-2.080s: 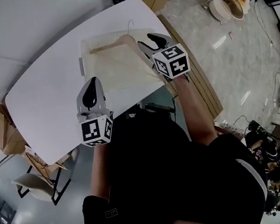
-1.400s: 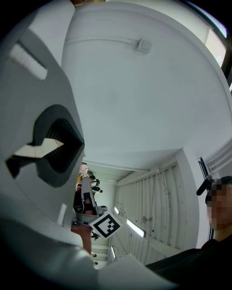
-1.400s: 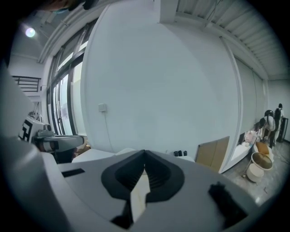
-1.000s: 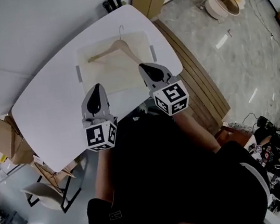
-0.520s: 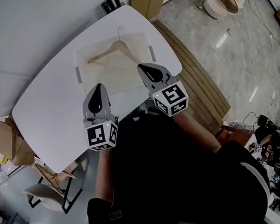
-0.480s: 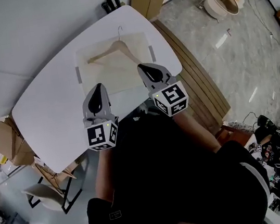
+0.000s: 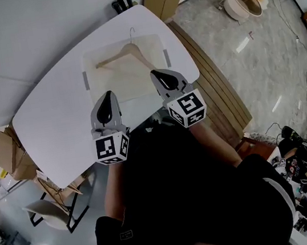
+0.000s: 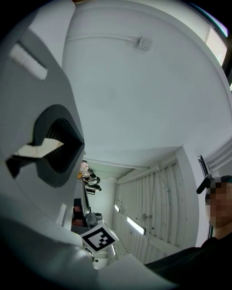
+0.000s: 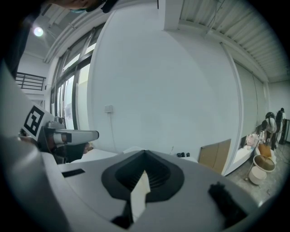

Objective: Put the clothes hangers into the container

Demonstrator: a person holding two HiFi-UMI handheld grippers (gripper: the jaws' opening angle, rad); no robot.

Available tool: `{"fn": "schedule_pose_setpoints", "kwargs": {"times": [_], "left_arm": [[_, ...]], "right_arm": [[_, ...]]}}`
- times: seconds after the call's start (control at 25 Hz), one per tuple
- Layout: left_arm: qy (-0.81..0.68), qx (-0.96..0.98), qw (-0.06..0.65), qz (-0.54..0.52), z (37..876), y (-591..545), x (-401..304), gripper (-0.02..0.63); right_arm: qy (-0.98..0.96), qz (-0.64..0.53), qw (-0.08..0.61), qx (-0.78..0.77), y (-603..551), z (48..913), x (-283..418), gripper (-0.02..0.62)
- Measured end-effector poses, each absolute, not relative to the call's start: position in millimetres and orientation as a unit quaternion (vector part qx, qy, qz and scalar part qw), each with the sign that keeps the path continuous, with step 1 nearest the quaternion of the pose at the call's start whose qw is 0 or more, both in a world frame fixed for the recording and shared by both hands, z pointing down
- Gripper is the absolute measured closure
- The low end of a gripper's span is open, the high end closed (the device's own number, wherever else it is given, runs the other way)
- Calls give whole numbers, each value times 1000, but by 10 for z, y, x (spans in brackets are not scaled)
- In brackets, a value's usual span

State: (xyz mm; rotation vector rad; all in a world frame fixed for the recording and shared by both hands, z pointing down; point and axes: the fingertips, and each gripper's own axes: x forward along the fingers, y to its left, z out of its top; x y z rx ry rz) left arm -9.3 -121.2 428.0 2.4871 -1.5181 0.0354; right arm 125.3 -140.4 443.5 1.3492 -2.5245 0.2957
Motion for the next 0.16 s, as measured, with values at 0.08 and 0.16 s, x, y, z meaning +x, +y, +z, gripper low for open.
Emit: {"fn": "schedule_pose_setpoints", "kwargs": {"times": [0.08, 0.16], "left_arm": [[-517, 848, 114, 13, 4291, -1202, -84, 598], [-517, 848, 114, 13, 4303, -1199, -80, 598]], "right_arm": [[-871, 101, 132, 462, -1390, 4448, 1244, 580], [-872, 101, 133, 460, -1382, 4465, 1233, 580]]}}
